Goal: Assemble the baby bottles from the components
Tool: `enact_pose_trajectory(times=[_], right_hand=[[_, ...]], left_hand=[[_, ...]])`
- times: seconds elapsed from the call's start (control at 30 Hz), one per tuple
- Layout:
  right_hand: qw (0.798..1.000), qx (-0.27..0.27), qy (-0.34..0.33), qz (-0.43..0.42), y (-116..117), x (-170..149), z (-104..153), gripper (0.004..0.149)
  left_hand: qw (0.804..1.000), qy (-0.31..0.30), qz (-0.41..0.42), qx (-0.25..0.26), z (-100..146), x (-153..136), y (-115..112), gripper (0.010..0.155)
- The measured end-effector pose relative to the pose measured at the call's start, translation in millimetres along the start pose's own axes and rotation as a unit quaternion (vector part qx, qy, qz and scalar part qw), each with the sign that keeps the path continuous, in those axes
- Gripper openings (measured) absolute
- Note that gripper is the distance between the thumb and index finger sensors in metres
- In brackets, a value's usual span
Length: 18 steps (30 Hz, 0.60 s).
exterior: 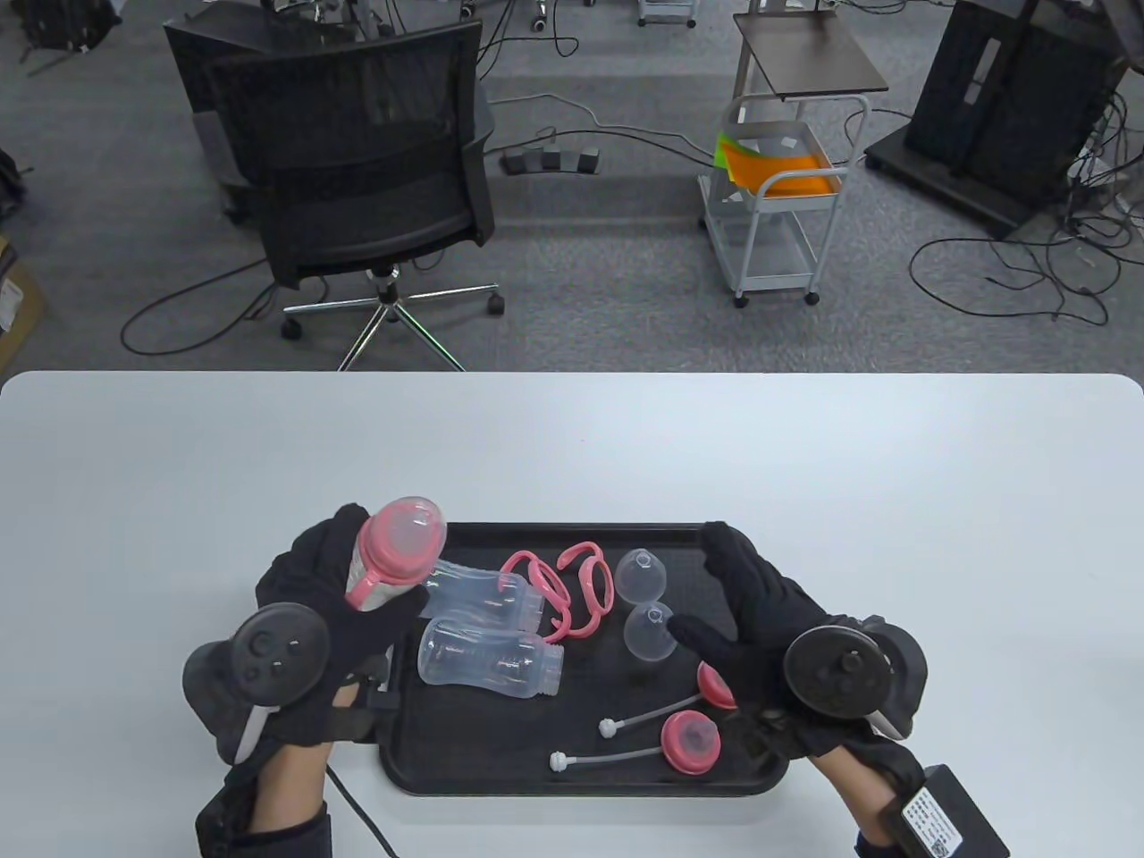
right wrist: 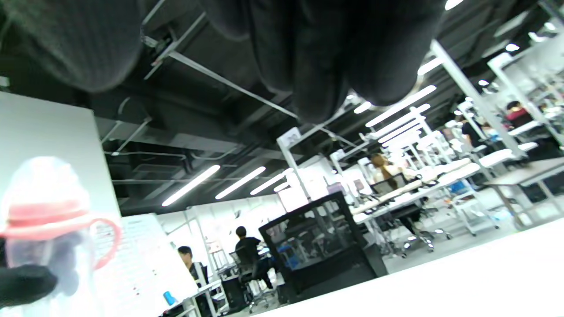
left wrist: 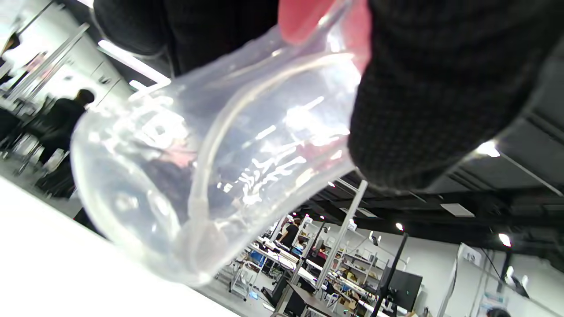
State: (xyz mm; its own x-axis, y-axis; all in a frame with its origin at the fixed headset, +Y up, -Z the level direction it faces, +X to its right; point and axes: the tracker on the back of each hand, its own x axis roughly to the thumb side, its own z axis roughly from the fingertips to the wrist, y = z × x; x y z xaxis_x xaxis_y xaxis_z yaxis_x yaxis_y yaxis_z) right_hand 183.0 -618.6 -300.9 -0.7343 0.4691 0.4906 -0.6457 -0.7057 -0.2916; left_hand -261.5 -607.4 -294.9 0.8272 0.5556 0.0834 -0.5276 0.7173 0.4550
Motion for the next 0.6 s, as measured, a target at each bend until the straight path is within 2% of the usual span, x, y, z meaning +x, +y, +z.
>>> enact_pose_trajectory(times=[0.1,0.23,0.37,0.47,0.6], right_hand=[[0.999,0.010,0.030,-0.015,3.2,-23.0,1.6,0.085],[0.998,0.018,0.054,-0.018,6.0,-40.6,3.2,0.085],[0.998,0.034,0.059,-0.007,11.9,-50.4,5.3,0.084],[0.997,0.038,0.061,-0.003,13.9,-54.1,5.3,0.084],[0.997,0.047,0.063,-0.008,16.8,-57.3,5.0,0.084]], left_hand=[[0.998,0.066,0.019,-0.015,-14.0,-23.3,-3.4,0.104],[0.992,0.114,0.049,-0.021,-26.6,-50.4,-18.3,0.104],[0.980,0.179,0.081,-0.035,-35.9,-77.9,-39.1,0.103],[0.975,0.209,0.069,-0.038,-40.1,-93.7,-51.2,0.103],[0.961,0.253,0.096,-0.061,-42.7,-111.2,-71.4,0.104]])
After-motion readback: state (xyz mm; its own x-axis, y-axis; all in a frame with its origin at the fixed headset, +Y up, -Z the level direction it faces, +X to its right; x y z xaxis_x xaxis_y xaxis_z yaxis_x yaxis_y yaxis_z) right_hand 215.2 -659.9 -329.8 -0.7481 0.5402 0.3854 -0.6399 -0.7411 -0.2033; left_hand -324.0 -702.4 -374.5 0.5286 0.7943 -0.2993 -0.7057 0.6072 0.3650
